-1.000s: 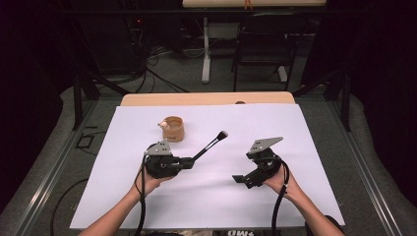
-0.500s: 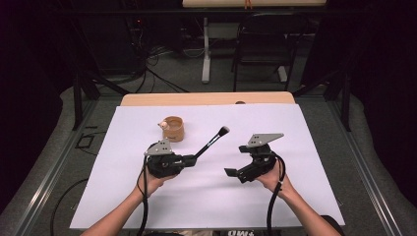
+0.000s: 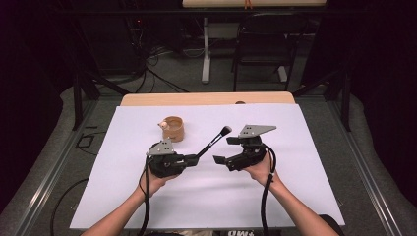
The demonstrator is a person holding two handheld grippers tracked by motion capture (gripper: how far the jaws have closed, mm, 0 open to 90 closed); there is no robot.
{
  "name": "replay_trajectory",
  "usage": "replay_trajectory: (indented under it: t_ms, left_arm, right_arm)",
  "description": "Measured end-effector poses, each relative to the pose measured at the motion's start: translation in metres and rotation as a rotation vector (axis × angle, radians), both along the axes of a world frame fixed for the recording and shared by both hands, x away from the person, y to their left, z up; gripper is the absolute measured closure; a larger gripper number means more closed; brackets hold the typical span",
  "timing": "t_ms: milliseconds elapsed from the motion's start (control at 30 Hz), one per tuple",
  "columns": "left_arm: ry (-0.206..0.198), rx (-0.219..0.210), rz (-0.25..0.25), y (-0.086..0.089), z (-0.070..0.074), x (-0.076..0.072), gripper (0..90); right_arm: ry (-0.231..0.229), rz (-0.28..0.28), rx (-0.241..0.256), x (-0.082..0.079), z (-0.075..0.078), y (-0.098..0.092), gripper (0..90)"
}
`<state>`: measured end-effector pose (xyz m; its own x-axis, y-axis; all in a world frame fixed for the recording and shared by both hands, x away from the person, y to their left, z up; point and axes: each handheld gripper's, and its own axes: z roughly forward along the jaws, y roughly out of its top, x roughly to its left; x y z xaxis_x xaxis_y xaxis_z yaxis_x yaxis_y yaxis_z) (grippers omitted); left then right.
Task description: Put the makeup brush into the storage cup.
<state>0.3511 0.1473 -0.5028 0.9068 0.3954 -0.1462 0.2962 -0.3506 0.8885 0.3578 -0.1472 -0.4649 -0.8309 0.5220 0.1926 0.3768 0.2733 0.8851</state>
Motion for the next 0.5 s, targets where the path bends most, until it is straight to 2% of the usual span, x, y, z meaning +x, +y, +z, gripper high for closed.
replay_trajectory:
  t_ms: [100,133,200,233,433,500]
  left_arm:
    - [-0.002,0.005,0.004,-0.0002,0.0001,-0.0001,79.5]
    - [-0.001,0.003,0.004,-0.0003,0.0000,0.0000,79.5]
    - [-0.002,0.005,0.007,-0.0005,-0.0001,0.0003,79.5]
    - [-0.004,0.003,0.007,-0.0008,-0.0003,0.0005,79.5]
    - [-0.004,0.006,0.006,-0.0034,-0.0008,0.0002,79.5]
    - [-0.001,0.005,0.001,-0.0053,-0.0012,-0.0002,79.4]
  right_arm:
    - [-0.006,-0.009,0.015,0.0017,0.0002,0.0011,16.6]
    - [-0.006,-0.026,0.022,0.0033,0.0002,0.0023,23.7]
    - [0.003,-0.033,0.031,0.0041,0.0002,0.0027,26.6]
    - [0.022,-0.065,0.061,0.0046,0.0001,0.0031,35.0]
    - [0.028,-0.106,0.087,0.0048,0.0006,0.0062,45.1]
    - [0.018,-0.126,0.087,0.0055,0.0003,0.0091,53.5]
